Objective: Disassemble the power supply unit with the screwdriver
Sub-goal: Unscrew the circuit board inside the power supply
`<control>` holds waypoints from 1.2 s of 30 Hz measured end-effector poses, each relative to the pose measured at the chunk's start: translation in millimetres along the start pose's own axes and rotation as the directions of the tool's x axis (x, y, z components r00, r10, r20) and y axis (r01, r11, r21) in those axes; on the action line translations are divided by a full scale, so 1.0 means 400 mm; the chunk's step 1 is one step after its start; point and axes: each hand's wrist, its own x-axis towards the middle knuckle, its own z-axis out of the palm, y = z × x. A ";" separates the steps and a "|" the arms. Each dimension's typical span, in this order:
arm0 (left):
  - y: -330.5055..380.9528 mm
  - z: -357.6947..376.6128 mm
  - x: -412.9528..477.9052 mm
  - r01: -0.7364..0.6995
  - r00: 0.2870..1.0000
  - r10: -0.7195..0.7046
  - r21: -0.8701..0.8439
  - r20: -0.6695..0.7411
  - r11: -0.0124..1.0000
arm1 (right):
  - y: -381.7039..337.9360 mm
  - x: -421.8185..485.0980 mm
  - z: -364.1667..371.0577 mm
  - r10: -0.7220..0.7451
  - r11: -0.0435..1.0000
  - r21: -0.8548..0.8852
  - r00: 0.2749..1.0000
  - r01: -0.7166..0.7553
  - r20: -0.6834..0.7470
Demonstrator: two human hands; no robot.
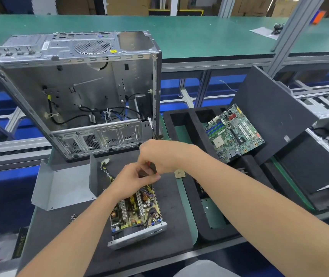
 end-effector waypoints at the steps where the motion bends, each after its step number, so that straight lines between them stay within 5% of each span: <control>1: -0.001 0.000 0.000 -0.004 1.000 0.004 0.001 -0.003 1.000 | -0.003 0.001 0.002 -0.014 1.000 -0.016 1.000 0.014 -0.012; 5: -0.002 0.000 -0.001 -0.011 1.000 0.011 0.016 -0.008 1.000 | -0.002 -0.002 0.008 0.019 1.000 0.005 0.998 -0.018 -0.053; 9: 0.004 0.002 0.000 -0.055 0.998 0.055 -0.011 0.007 0.998 | -0.014 0.016 0.038 0.339 0.933 -0.005 0.885 -0.359 -0.318; 12: 0.004 0.000 -0.001 -0.039 0.999 0.039 0.003 0.016 0.999 | -0.026 0.040 0.051 0.549 0.836 0.162 0.796 -0.524 -0.256; 15: -0.001 0.000 0.000 -0.032 0.999 0.032 0.002 0.007 0.999 | -0.021 0.045 0.048 0.466 0.875 0.237 0.867 -0.422 -0.175; 20: -0.004 -0.002 0.000 -0.003 1.000 0.003 0.013 -0.022 1.000 | -0.004 0.020 0.004 0.130 0.988 0.088 0.989 -0.124 -0.070; 26: 0.002 -0.003 -0.003 0.018 0.999 -0.017 0.030 -0.031 0.999 | -0.003 0.010 0.010 0.002 0.999 0.039 0.998 0.001 -0.067; 29: 0.006 -0.003 -0.001 -0.007 1.000 0.008 0.035 -0.020 0.999 | -0.006 0.010 0.024 0.134 0.991 0.008 0.974 -0.134 -0.182; 32: 0.014 -0.002 -0.003 -0.014 1.000 0.014 0.012 -0.008 1.000 | -0.027 0.024 0.053 0.363 0.912 -0.037 0.848 -0.408 -0.386; 36: 0.014 0.001 -0.004 -0.014 1.000 0.014 0.034 0.000 0.999 | -0.035 0.044 0.064 0.565 0.824 0.225 0.778 -0.520 -0.275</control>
